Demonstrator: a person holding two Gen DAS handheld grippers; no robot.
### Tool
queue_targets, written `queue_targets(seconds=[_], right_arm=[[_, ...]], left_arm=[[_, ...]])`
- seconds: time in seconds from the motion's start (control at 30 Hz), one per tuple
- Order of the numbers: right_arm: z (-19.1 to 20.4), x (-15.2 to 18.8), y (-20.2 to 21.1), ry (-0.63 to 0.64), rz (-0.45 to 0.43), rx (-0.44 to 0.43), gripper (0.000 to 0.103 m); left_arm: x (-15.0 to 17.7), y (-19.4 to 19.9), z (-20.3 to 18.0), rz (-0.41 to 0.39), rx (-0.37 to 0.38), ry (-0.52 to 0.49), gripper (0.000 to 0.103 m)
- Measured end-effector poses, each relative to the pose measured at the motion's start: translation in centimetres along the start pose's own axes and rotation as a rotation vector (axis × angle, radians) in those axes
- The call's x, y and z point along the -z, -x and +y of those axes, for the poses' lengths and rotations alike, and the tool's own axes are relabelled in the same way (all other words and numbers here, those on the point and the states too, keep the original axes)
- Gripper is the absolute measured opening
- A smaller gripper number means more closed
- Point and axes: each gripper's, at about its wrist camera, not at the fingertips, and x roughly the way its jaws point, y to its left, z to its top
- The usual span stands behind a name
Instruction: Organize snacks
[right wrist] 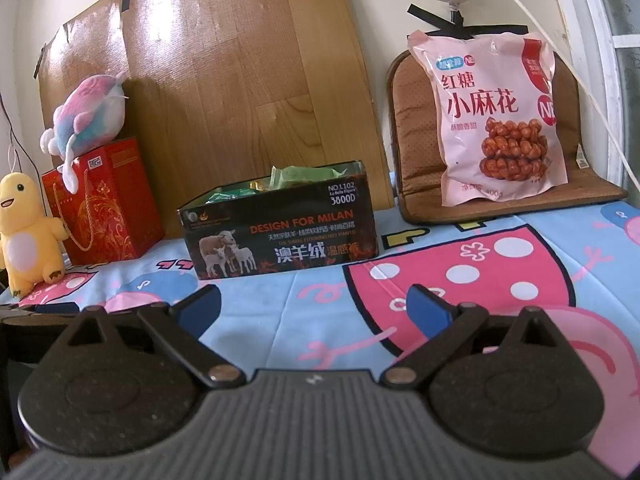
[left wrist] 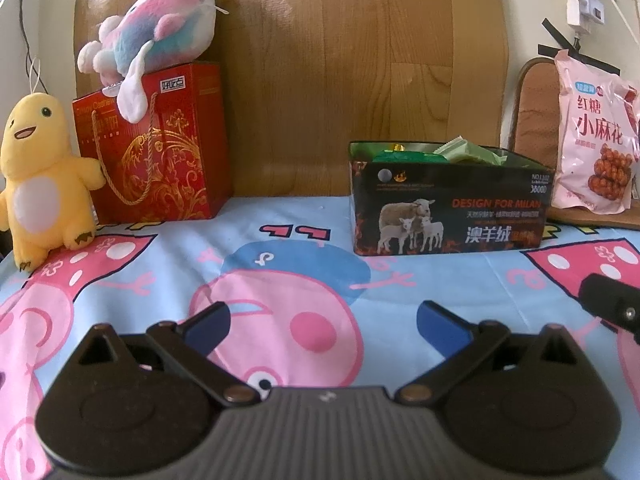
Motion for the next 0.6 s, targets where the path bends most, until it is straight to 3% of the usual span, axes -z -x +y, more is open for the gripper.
queue_targets(seconds=[0.6], right_arm=[[0.07,-0.03,-0.05,0.0,0.001,0.0,0.1]], left_arm=[[0.0,-0.11,0.03,0.005,-0.002,-0.003,0.103]])
